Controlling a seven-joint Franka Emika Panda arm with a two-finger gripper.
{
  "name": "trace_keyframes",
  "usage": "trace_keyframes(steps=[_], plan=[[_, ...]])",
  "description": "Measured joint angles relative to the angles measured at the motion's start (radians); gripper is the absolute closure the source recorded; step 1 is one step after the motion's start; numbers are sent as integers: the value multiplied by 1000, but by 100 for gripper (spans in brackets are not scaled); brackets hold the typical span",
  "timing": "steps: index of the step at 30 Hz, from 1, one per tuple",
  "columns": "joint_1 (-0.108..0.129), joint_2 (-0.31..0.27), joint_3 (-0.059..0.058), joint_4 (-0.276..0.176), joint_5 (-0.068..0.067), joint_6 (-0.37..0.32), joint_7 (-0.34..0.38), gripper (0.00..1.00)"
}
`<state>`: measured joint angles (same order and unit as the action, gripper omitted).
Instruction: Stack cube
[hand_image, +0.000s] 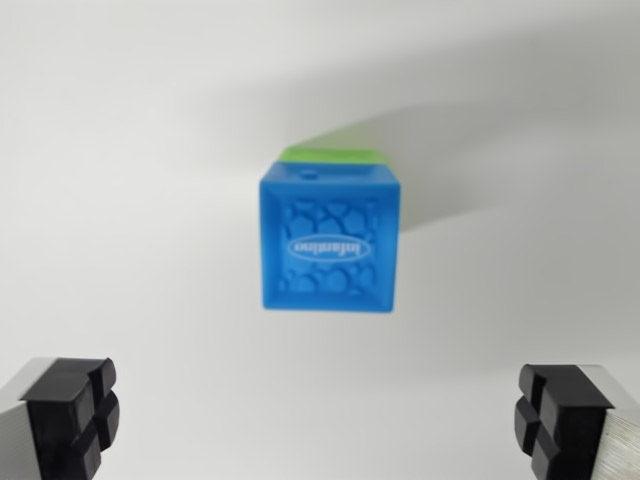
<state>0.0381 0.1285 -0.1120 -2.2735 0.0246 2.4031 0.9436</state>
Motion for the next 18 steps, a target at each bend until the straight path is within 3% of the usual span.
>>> trace_keyframes(steps=[18], plan=[[0,-119,0,71,-19,-189,14,0]])
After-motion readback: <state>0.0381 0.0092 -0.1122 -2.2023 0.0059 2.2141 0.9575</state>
